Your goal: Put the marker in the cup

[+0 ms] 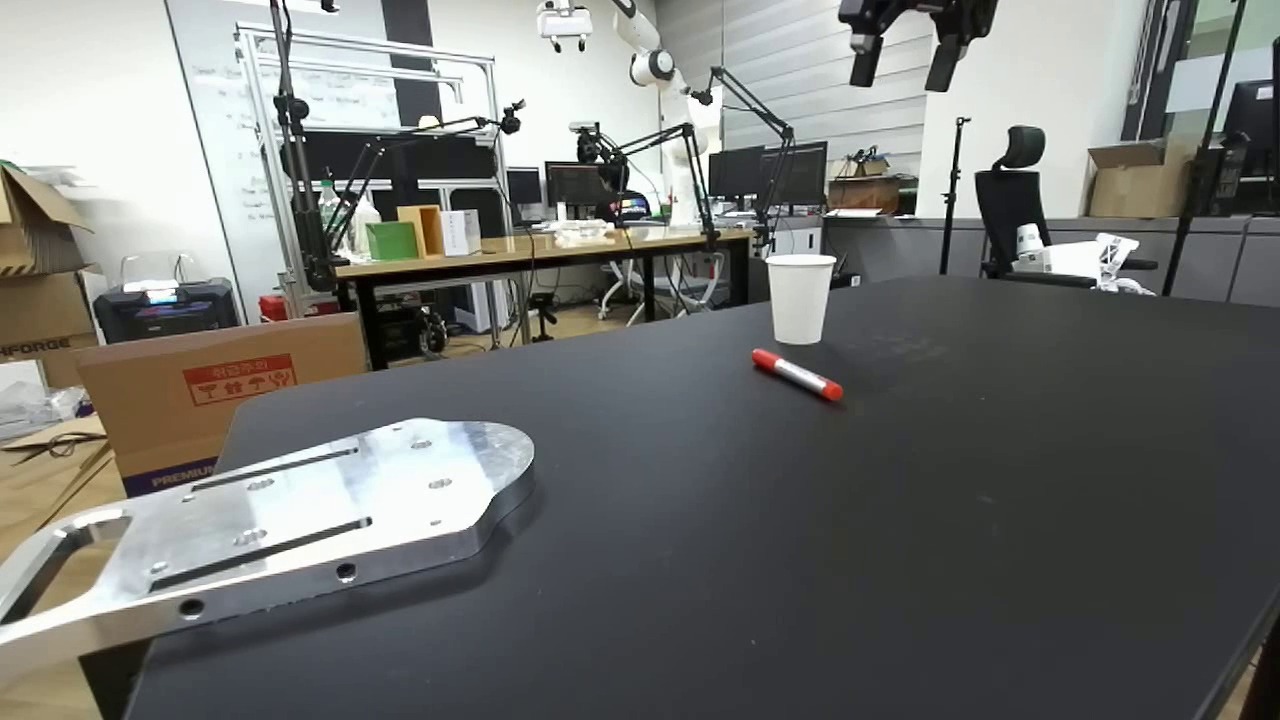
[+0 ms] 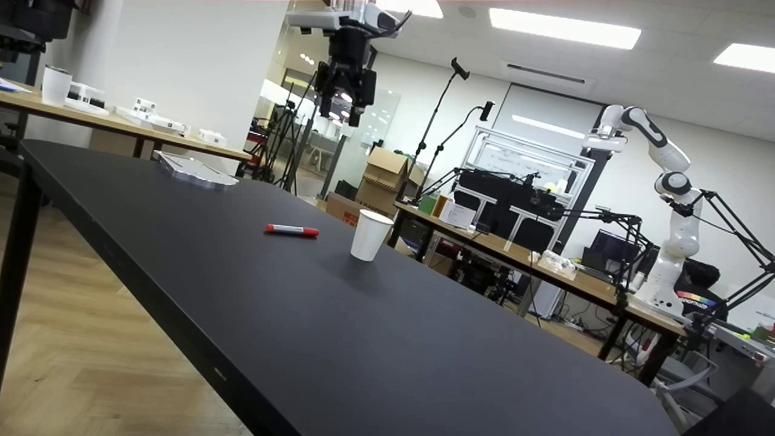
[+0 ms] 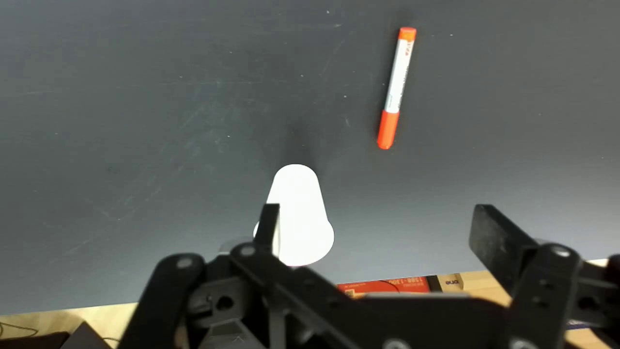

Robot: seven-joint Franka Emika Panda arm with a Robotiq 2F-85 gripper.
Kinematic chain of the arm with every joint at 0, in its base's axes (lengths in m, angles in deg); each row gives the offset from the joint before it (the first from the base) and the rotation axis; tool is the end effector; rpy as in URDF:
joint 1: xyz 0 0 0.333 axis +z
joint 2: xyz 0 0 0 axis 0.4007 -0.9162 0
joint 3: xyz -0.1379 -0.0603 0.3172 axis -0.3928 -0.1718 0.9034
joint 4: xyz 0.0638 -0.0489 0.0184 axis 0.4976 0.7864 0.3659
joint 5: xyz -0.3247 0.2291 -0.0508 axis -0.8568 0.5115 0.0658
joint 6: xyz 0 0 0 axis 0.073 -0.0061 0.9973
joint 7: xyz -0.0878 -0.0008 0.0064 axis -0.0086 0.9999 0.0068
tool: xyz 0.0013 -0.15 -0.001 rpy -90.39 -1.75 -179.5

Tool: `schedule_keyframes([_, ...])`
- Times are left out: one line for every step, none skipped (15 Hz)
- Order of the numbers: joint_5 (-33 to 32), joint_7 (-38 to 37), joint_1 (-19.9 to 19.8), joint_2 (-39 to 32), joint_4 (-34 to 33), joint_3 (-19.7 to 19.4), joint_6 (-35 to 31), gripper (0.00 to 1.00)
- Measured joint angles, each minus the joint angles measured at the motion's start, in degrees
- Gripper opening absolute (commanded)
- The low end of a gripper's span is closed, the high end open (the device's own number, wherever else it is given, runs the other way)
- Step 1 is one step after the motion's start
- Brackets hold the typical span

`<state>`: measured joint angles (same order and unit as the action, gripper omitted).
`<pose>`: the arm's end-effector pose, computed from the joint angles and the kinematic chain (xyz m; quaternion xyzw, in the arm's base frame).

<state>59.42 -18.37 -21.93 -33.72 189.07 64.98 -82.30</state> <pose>0.6198 0.0831 0.3889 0.9875 -0.0684 0.1420 0.0028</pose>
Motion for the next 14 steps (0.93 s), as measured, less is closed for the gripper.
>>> schedule_keyframes([-0.01,-0.40,1.07,-1.66,-1.71,-0.17,0.11,1.00])
schedule_keyframes([-0.01,-0.64,2.05,-3.11,-3.25,-0.33,0.42,1.00])
schedule_keyframes([0.17,-0.53,2.70,-3.94,-3.88,-0.54,0.36,1.00])
schedule_keyframes([0.19,-0.48,2.99,-4.14,-3.79,-0.75,0.24,1.00])
schedule_keyframes([0.19,-0.43,3.03,-4.10,-3.66,-0.93,0.24,1.00])
schedule_keyframes([0.19,-0.34,3.00,-4.03,-3.65,-1.15,0.24,1.00])
schedule_keyframes([0.20,-0.30,3.00,-4.01,-3.65,-1.31,0.24,1.00])
schedule_keyframes([0.20,-0.29,3.00,-4.00,-3.65,-1.37,0.24,1.00])
schedule_keyframes([0.20,-0.29,3.00,-3.98,-3.65,-1.38,0.24,1.00])
schedule_keyframes([0.20,-0.29,3.00,-3.98,-3.65,-1.38,0.24,1.00])
schedule_keyframes([0.20,-0.29,3.00,-3.97,-3.65,-1.38,0.24,1.00])
schedule_keyframes([0.20,-0.29,3.01,-3.96,-3.65,-1.38,0.24,1.00])
schedule_keyframes([0.20,-0.29,3.01,-3.96,-3.65,-1.38,0.24,1.00])
schedule_keyframes([0.19,-0.29,3.10,-4.05,-3.63,-1.50,0.17,1.00])
